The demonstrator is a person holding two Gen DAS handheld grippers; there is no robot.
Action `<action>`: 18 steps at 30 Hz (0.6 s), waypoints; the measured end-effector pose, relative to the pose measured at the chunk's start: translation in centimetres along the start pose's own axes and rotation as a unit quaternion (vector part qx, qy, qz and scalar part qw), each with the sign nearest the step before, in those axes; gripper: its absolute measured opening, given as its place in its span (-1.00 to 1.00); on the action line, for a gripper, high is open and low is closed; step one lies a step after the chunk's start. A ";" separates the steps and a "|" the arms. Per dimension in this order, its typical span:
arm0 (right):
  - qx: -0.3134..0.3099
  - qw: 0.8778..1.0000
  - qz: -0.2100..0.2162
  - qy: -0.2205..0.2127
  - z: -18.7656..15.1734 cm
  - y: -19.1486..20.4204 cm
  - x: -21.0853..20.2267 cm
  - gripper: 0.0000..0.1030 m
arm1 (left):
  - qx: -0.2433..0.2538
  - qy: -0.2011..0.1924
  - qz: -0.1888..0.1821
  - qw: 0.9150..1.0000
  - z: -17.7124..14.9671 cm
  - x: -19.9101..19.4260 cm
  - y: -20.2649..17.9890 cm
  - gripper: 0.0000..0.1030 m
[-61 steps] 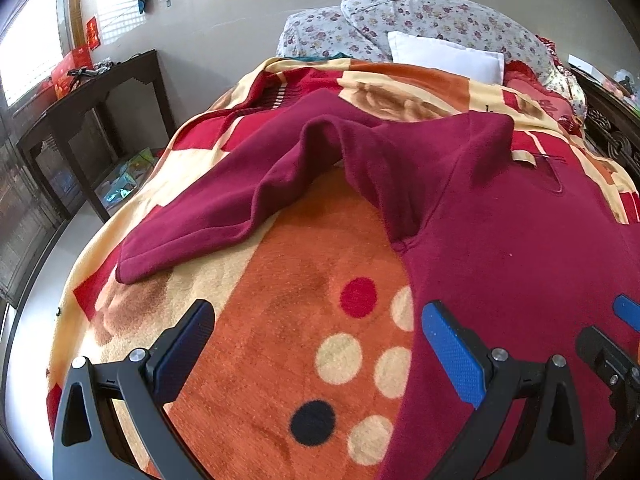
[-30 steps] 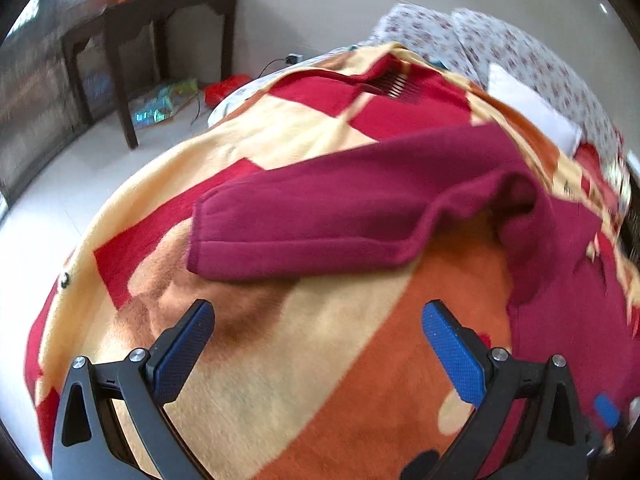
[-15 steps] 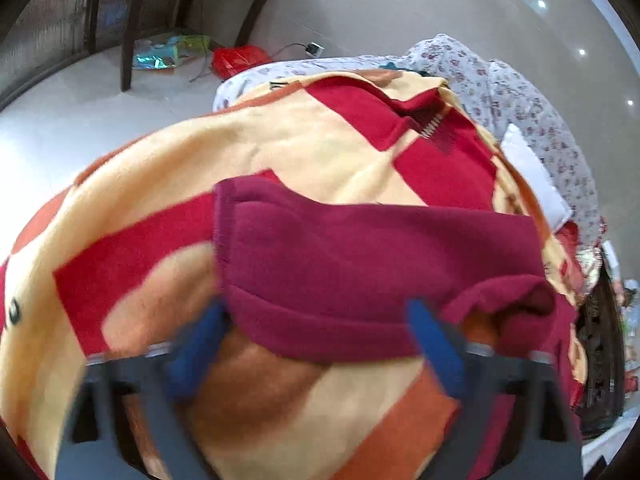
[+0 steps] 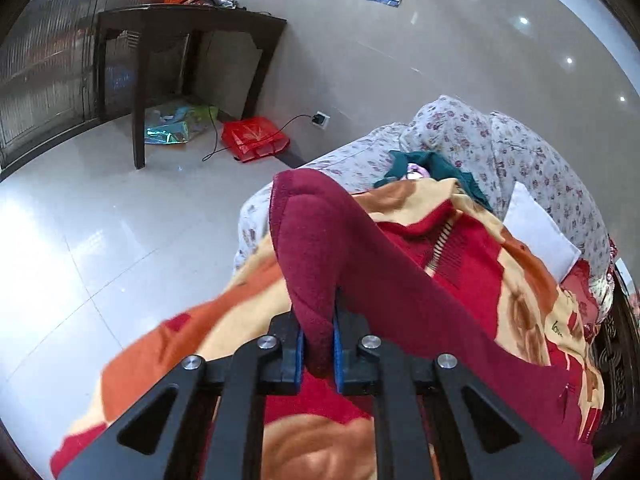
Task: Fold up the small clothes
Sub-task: 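Grasp the sleeve with the left gripper and fold it across the shirt body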
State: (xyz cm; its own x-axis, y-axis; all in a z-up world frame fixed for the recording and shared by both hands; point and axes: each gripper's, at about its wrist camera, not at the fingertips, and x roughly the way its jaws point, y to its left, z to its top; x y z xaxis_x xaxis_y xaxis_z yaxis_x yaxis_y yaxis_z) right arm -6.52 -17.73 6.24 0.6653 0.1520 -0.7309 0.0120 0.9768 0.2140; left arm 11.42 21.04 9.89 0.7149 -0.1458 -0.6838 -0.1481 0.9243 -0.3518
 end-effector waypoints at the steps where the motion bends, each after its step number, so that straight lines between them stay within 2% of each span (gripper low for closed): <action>1: 0.000 1.000 0.012 -0.008 0.8 0.4 0.6 1.00 | 0.007 0.003 0.009 1.000 0.0 0.4 0.2 -0.80; 3: -0.011 1.000 0.015 -0.023 2.0 0.9 1.4 0.92 | 0.020 0.013 0.020 1.000 -0.5 1.3 0.2 -0.80; 4: -0.021 0.999 0.004 -0.030 2.7 1.2 1.9 0.80 | 0.022 0.021 0.022 0.999 -0.9 1.9 0.2 -0.80; 7: -0.045 0.998 -0.044 -0.030 4.3 1.6 4.3 0.41 | 0.019 0.028 0.025 0.999 -1.9 2.8 0.3 -0.80; 8: -0.054 0.996 -0.064 -0.023 4.6 1.6 5.5 0.34 | 0.019 0.028 0.025 0.999 -2.0 2.8 0.3 -0.80; 10: -0.052 0.995 -0.083 -0.004 4.8 1.0 7.3 0.34 | 0.022 0.026 0.023 0.999 -2.0 2.5 0.1 -0.80; 12: -0.040 0.996 -0.076 0.020 4.6 0.0 9.0 0.36 | 0.028 0.022 0.018 0.999 -2.0 1.7 -0.4 -0.80; 15: -0.035 0.998 -0.051 0.015 4.6 -0.1 7.5 0.37 | 0.039 0.012 0.000 0.999 -1.9 -0.2 -1.8 -0.80; 18: 0.004 1.000 -0.013 0.016 4.3 -1.7 5.2 0.40 | 0.062 0.002 -0.027 0.998 -2.4 -2.9 -4.2 -0.80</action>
State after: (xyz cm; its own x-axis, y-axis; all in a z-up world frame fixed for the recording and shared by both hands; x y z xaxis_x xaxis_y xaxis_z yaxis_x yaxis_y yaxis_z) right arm 0.13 -19.27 4.79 0.6402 0.1322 -0.7568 0.0345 0.9791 0.2002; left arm 8.36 16.76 11.79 0.7174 -0.1968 -0.6683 -0.0236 0.9519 -0.3056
